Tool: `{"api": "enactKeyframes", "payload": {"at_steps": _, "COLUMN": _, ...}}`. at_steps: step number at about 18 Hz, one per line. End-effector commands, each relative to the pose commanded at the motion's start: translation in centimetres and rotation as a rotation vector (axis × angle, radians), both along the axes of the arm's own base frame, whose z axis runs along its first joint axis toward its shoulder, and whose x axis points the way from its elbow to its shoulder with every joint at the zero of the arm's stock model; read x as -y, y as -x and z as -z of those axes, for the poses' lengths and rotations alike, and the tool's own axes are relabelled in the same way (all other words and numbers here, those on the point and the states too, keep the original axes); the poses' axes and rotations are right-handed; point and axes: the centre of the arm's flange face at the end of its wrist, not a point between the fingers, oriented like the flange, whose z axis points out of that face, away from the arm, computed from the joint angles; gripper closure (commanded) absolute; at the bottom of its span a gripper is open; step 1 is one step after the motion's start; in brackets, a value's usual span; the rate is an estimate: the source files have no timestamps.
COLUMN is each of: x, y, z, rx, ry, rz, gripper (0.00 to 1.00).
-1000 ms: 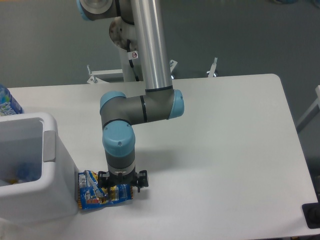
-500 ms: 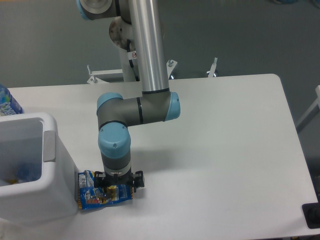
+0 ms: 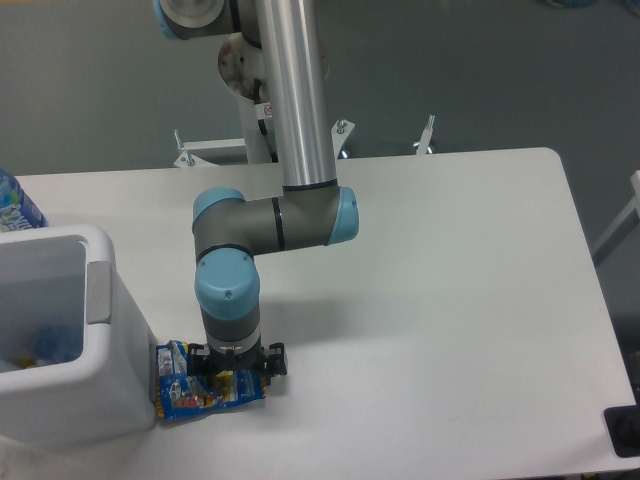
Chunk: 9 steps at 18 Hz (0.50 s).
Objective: Place the trash in the trash can
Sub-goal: 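Lower onto the wrapper and pinch its edge with the gripper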
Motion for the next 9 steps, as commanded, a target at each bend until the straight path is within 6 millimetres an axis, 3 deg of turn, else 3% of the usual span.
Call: {"api": "enactKeyframes", "payload": {"at_steps": 9, "x": -0.06, "y": -0.45, "z": -0.38, "rx": -0.002, "ry": -0.004, "rz": 0.003, "gripper": 0.29}}
